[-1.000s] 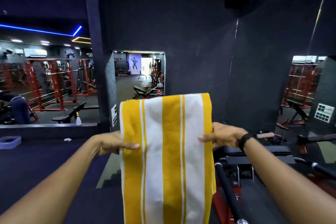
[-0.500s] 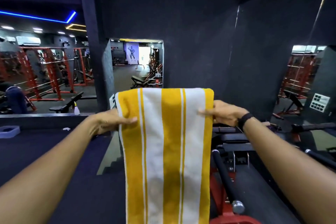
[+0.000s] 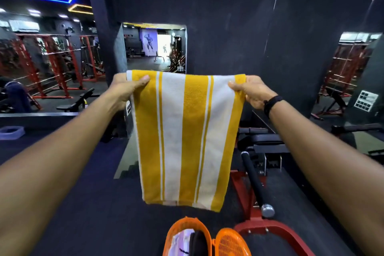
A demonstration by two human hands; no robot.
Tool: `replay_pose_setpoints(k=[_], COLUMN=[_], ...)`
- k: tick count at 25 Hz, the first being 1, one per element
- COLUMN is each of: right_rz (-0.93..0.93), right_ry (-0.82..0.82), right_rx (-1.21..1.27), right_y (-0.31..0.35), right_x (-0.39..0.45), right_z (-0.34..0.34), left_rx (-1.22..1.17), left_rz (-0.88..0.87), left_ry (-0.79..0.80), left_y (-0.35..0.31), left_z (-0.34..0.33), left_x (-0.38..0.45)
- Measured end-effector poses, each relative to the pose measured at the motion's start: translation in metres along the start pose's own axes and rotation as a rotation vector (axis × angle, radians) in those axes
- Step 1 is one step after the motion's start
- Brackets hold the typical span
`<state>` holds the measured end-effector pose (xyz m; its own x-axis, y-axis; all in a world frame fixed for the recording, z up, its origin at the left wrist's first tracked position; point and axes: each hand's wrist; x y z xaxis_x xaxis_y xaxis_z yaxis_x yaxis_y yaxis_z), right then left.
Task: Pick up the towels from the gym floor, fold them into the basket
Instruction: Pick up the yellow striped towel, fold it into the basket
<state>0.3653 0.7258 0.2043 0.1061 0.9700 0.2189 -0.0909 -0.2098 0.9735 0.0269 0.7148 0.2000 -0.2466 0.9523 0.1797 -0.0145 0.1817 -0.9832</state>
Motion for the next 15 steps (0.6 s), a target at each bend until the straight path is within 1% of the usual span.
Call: replay_pose_setpoints(k=[1,3,6,8,10,11,13,15], right_rz=[0.023,0.055,0.046,0.011,0.005,0.019,0.06,0.055], right_ry=[-0.021,-0.052,-0.017,0.026,0.038,0.008,-0.105,-0.156], right_rx=[0.004,0.02,0.038,0.052,0.139,0.192,0.263,0.308], right_y=[0.007,0.016,0.025,0.028,0.026,0.023,0.017,0.011], right_x=[0.002,0.008,0.012,0.012,0.01,0.01,0.01,0.01], right_z=[-0.001,0.0,0.007,0.013,0.012,0.01,0.007,0.008], left_rx=[-0.02,-0.02,-0.046,-0.117,-0.252,-0.33,-0.435,-0.426], left_rz=[-0.029,-0.067,-0.098,-0.08,-0.02,0.019,0.06,0.039], left_ry=[-0.009,0.026,0.07,0.058,0.025,-0.008,-0.044,-0.041], left_y=[-0.006,-0.017,-0.022,-0.021,-0.02,-0.02,-0.021,-0.02], left_z=[-0.001,-0.001,0.0,-0.001,-0.005,-0.007,-0.011,-0.013], left_x=[0.003,0.006,0.005,0.003,0.003,0.004,0.005,0.004])
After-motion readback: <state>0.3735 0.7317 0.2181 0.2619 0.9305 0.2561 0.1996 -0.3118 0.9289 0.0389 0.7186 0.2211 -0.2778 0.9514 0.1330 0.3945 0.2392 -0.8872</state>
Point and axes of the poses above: each hand's wrist, its own x-axis towards the middle knuckle, its own z-axis out of the back of the hand, y = z × x, and after that the axes turned 3 degrees about -y, right-handed
